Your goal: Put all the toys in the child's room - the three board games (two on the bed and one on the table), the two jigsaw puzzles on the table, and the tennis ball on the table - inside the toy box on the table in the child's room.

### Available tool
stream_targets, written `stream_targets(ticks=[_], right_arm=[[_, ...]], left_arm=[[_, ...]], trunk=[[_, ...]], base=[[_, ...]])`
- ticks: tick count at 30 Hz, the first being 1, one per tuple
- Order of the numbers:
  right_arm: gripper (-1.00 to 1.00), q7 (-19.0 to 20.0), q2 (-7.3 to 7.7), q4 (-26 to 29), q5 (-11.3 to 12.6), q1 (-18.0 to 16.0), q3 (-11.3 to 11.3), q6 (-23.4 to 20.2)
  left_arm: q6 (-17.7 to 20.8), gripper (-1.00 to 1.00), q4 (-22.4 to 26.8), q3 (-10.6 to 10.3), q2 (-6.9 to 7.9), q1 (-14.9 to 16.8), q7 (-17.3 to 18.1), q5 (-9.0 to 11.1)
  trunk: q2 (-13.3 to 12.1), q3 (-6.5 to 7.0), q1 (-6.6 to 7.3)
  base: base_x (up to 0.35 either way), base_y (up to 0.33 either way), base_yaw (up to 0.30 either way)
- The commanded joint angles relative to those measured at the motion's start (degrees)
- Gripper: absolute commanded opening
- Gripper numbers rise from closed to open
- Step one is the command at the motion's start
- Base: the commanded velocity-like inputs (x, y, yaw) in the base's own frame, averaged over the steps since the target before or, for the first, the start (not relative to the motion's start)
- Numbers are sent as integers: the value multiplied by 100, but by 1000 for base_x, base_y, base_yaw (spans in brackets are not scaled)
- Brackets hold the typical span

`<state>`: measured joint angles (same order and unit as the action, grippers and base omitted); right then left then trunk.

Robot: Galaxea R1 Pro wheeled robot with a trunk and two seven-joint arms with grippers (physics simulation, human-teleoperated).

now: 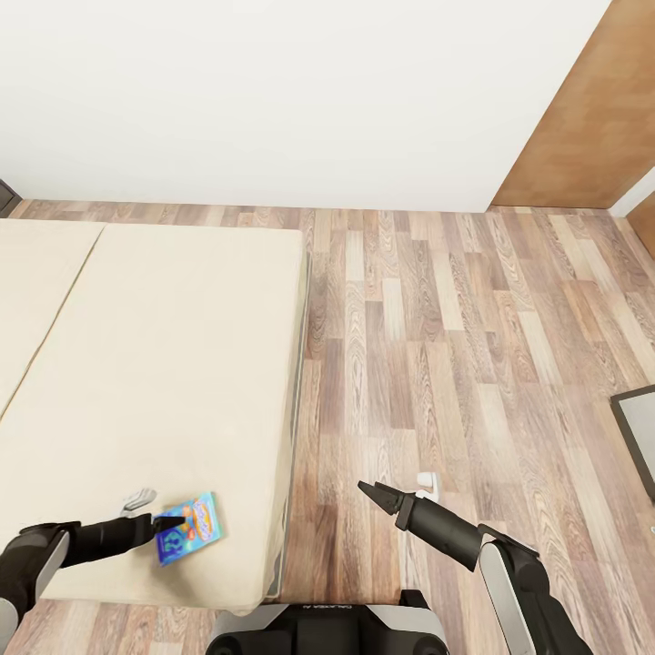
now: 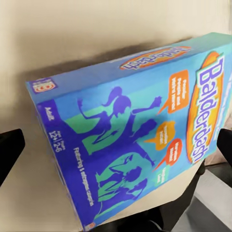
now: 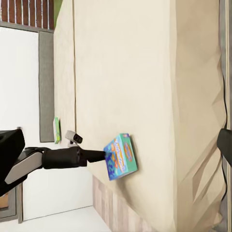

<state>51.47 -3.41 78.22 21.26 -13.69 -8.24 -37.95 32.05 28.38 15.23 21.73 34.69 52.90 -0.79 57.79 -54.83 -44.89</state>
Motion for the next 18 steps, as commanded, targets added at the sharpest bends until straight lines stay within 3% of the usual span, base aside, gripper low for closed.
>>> stream_targets(ticks=[1,18], right_arm=[[100,12,-4,0,19,-2,-11,-37],[100,12,-2,0,19,-2,-11,-37]], left_arm=[[36,100,3,24,-9,2,60,-9],[-22,100,7,24,-11,2,324,-9]], trunk=[[3,-3,-1],[3,-3,-1]], base=[[0,0,0],[0,0,0]])
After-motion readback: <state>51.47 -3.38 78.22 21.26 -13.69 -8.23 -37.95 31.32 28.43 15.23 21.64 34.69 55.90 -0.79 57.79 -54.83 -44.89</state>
